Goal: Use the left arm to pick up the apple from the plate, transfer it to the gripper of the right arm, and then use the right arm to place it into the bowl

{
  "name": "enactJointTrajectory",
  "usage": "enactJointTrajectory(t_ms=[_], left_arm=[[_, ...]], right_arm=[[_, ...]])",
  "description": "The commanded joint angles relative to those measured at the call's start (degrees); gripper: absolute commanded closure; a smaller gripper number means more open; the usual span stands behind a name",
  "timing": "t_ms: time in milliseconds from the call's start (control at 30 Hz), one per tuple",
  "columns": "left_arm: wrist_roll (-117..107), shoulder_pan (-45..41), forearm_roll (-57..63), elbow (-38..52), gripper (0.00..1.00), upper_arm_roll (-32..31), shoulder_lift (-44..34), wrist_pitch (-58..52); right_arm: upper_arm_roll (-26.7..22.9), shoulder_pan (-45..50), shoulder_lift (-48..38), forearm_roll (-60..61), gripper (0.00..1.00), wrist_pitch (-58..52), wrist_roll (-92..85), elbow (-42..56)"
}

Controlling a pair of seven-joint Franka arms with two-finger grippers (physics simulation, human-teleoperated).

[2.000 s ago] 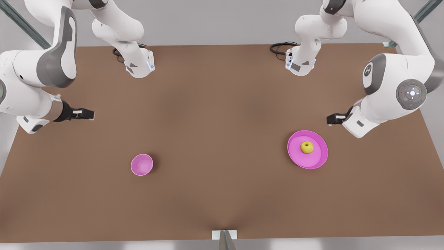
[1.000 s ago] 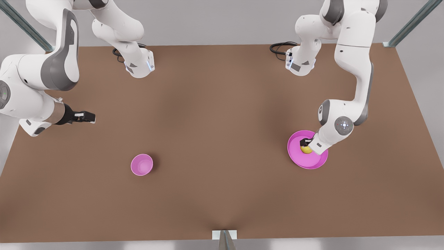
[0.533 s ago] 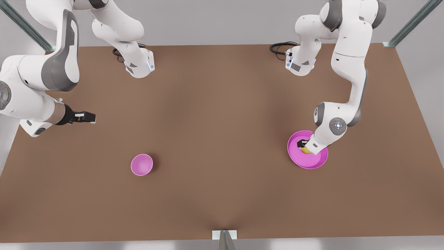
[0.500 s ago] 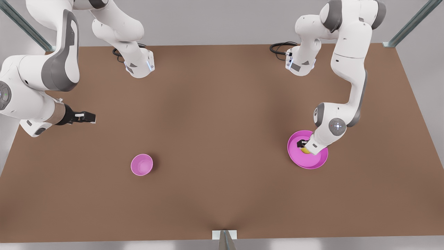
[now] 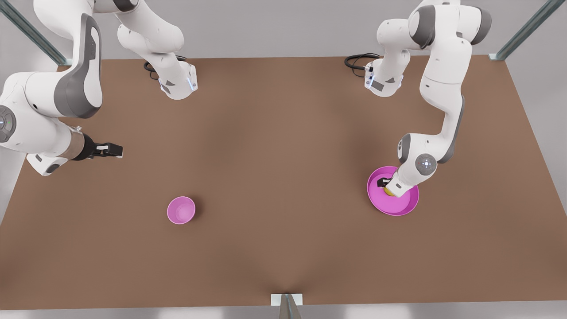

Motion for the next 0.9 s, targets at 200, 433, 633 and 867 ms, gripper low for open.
enactJointTrajectory(t_ms=[200,433,633,867], left_arm=[[-0.3,0.0,0.1,0.3,0.0,0.0,0.3,3.4],[-0.3,0.5,0.1,-0.1,0.0,-0.1,1.3,3.1],[-0.4,0.5,0.1,-0.1,0.09,-0.2,1.1,2.0],[-0.1,0.5,0.4,0.4,0.1,-0.2,0.7,2.4]], right_arm=[[0.0,0.0,-0.1,0.0,0.0,0.0,-0.1,-0.4],[0.0,0.0,-0.1,0.1,0.0,0.0,-0.2,-0.5],[0.0,0.0,-0.1,-0.1,0.0,0.1,-0.2,-0.8],[0.0,0.1,-0.1,0.0,0.0,0.3,-0.3,-1.3]])
